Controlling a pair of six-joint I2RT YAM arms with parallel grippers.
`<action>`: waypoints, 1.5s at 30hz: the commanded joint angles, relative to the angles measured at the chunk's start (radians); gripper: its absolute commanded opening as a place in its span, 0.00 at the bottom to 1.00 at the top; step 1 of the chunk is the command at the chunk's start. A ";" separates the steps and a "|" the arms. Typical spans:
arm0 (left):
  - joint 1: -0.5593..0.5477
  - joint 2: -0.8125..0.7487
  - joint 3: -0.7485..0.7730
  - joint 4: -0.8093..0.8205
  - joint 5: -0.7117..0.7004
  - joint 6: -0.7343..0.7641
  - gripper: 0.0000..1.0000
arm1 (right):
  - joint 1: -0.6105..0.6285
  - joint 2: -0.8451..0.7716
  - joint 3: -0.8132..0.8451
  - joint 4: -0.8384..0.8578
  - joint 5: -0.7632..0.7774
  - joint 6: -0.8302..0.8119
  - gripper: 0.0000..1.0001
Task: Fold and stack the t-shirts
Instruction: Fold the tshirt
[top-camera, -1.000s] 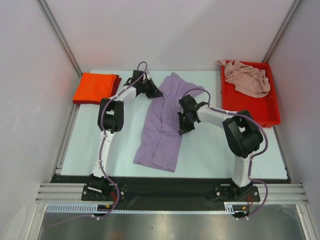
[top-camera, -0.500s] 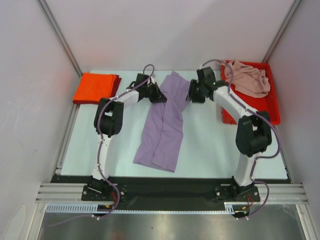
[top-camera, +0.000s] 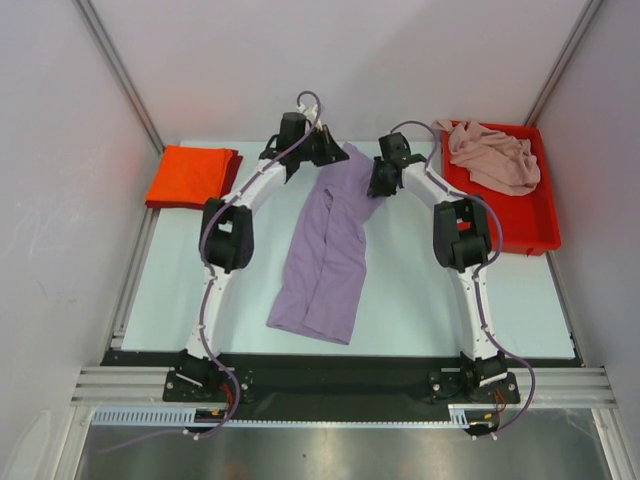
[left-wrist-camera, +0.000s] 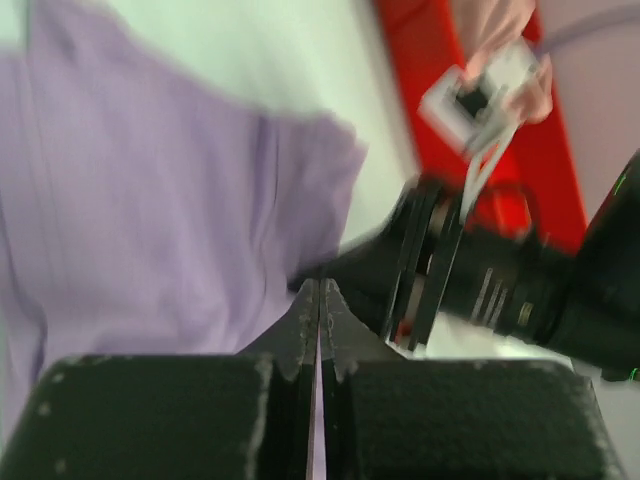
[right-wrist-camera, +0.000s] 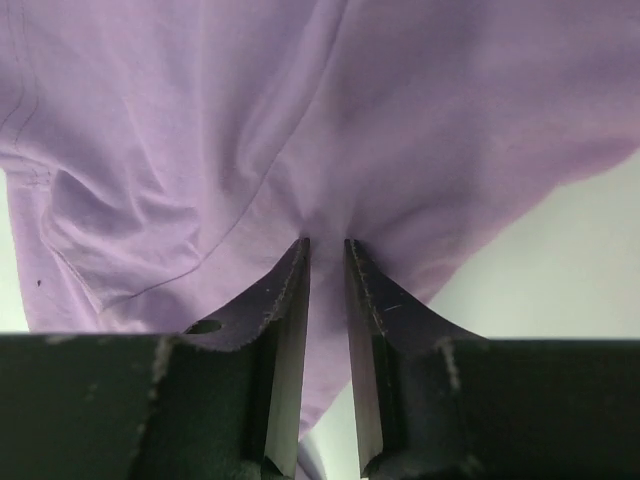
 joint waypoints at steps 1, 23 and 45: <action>-0.012 0.165 0.221 0.003 0.012 -0.052 0.00 | -0.012 -0.035 0.007 0.072 0.026 -0.001 0.25; 0.053 0.271 0.222 -0.260 -0.421 -0.380 0.00 | -0.014 -0.183 -0.048 -0.002 0.007 0.007 0.29; 0.080 0.197 0.172 0.136 -0.036 -0.256 0.08 | 0.071 0.092 0.156 0.104 -0.145 -0.024 0.30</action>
